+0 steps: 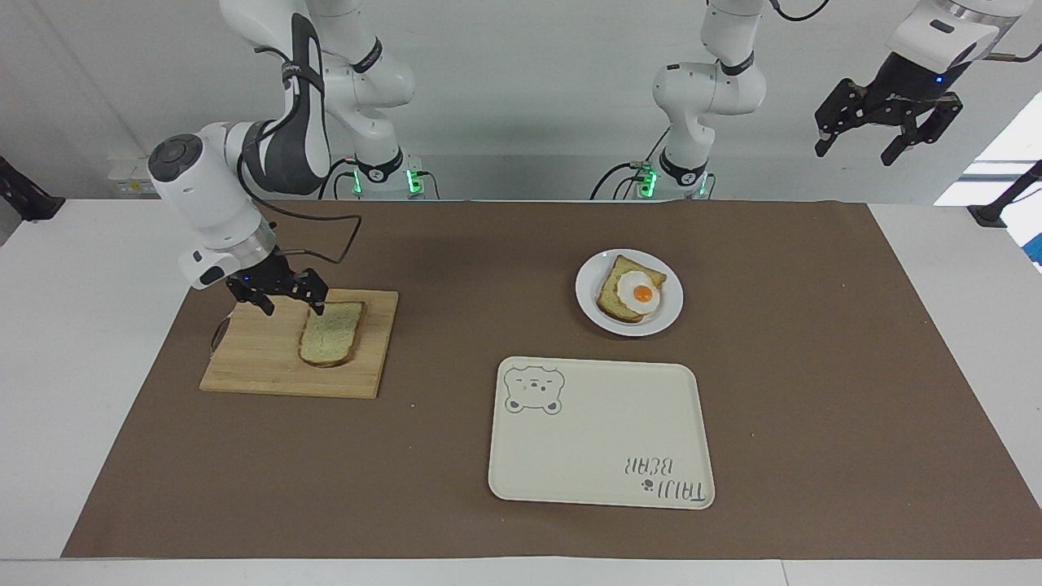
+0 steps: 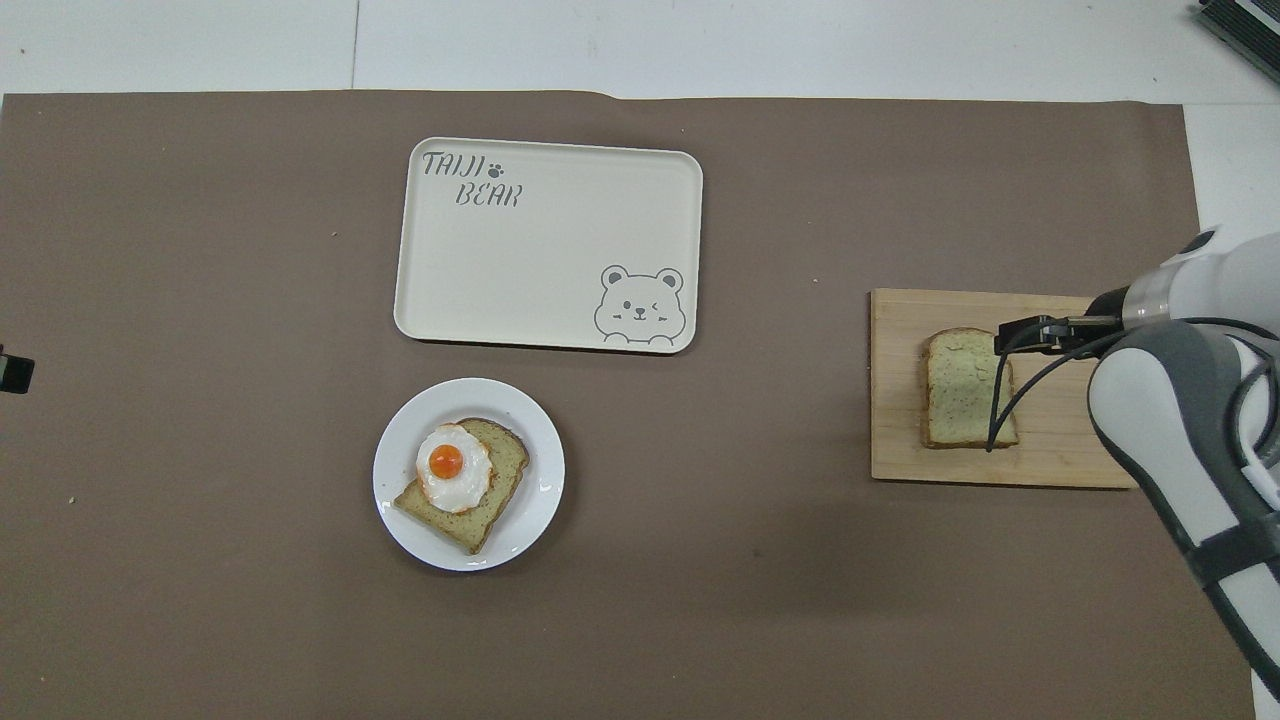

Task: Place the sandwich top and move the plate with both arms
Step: 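Lower the right gripper and grasp the bread slice edge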

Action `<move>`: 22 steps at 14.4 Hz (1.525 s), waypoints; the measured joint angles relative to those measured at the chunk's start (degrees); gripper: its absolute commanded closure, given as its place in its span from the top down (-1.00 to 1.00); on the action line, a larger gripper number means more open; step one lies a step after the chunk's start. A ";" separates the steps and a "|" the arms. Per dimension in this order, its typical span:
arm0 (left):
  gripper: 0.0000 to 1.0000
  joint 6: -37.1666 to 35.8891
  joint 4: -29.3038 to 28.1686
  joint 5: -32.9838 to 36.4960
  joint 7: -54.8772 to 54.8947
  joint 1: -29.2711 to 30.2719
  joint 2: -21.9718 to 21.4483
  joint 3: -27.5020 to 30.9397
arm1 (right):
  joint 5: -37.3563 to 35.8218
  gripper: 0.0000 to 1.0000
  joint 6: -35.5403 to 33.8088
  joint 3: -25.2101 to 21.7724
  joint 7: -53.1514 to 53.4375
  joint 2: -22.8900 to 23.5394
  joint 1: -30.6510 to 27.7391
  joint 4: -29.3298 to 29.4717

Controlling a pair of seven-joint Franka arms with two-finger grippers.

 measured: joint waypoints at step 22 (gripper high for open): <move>1.00 0.00 -0.67 0.00 0.00 0.00 -0.40 -0.50 | 5.52 0.33 8.62 0.01 -6.51 3.19 -2.58 -9.98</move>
